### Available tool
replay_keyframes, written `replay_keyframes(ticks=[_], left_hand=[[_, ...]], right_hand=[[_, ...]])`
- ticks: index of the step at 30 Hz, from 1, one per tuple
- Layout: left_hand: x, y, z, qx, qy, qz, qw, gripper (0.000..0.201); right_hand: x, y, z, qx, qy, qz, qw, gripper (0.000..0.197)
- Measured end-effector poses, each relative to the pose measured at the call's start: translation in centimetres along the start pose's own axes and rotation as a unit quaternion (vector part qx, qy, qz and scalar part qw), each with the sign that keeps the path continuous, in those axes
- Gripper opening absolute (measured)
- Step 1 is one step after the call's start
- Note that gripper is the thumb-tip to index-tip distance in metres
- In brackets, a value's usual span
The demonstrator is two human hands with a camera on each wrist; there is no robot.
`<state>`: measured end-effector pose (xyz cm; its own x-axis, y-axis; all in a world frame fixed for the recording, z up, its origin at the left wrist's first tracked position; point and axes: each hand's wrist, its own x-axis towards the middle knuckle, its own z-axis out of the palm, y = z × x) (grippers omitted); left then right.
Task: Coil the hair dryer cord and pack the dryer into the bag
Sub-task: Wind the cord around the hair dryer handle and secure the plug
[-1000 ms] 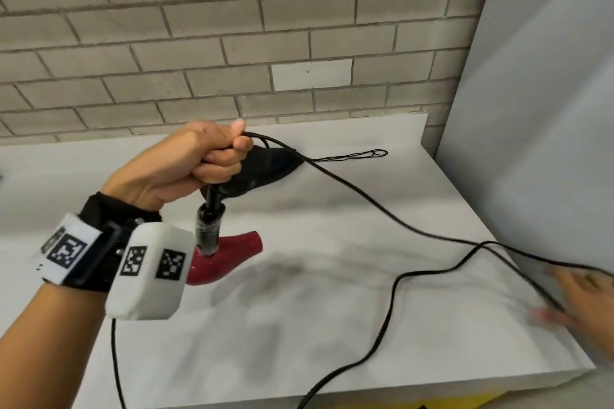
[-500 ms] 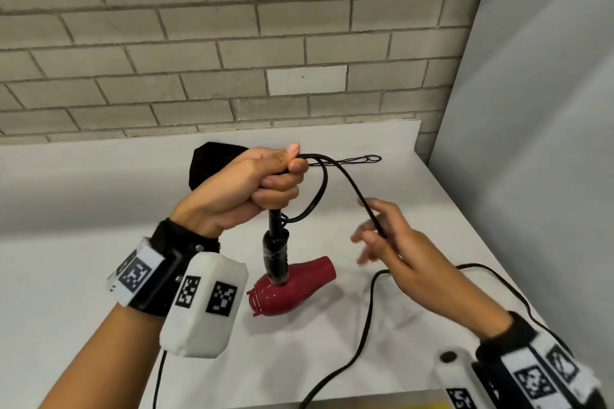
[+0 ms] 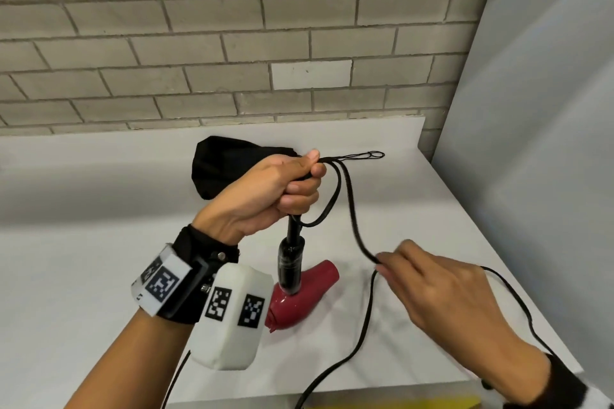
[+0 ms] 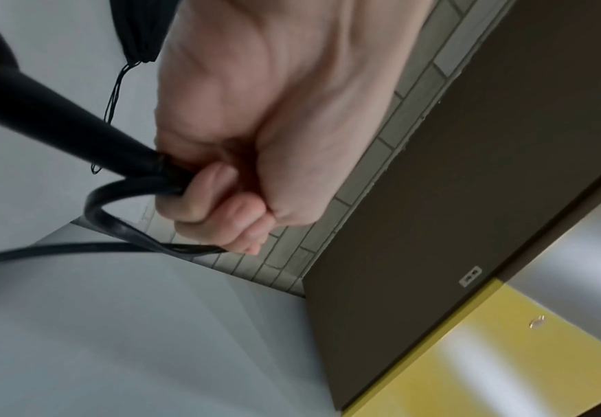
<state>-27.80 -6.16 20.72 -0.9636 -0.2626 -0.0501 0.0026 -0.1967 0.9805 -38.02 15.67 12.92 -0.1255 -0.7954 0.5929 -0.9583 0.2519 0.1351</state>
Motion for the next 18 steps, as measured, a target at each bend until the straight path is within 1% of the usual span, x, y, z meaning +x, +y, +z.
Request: replay_keyframes(ticks=[2,4,7,9,10,11,13,14,16,18], left_hand=[[0.3,-0.3,0.8,0.018,-0.010,-0.004,1.000,0.030],[0.5,-0.6,1.7,0.053,-0.020,-0.009,0.998,0.032],[0.4,-0.9,3.0,0.076,-0.045,-0.024,0.996,0.035],[0.2,-1.0,3.4,0.080,-0.059,-0.025,0.995,0.043],[0.2,-1.2,3.5,0.089,-0.059,-0.022,0.994,0.046],[0.1,-1.2,3.6,0.097,-0.058,-0.020,0.993,0.044],[0.0,-1.3,3.4,0.096,-0.064,-0.028,0.993,0.030],[-0.1,-1.3,3.4,0.089,-0.065,-0.030,0.993,0.029],[-0.3,-1.2,3.4,0.084,-0.054,-0.024,0.995,0.039],[-0.4,-1.3,3.5,0.096,-0.054,-0.013,0.994,0.047]], right_hand=[[1.5,-1.2,-1.1,0.002,0.011,-0.060,0.998,0.015],[3.1,-2.1,-2.1,0.016,0.042,-0.101,0.994,0.019],[5.7,-2.3,-2.9,0.050,0.081,-0.141,0.985,0.017],[7.0,-2.0,-2.9,0.072,0.092,-0.150,0.982,0.017],[7.5,-1.8,-2.9,0.084,0.094,-0.151,0.980,0.019],[7.9,-1.6,-3.0,0.096,0.092,-0.146,0.980,0.022],[8.5,-1.4,-3.5,0.118,0.077,-0.117,0.983,0.023],[8.7,-1.3,-3.8,0.127,0.067,-0.096,0.985,0.020],[9.1,-0.8,-4.0,0.132,0.062,-0.065,0.987,0.009],[9.5,-0.1,-4.0,0.166,0.063,-0.030,0.984,0.030]])
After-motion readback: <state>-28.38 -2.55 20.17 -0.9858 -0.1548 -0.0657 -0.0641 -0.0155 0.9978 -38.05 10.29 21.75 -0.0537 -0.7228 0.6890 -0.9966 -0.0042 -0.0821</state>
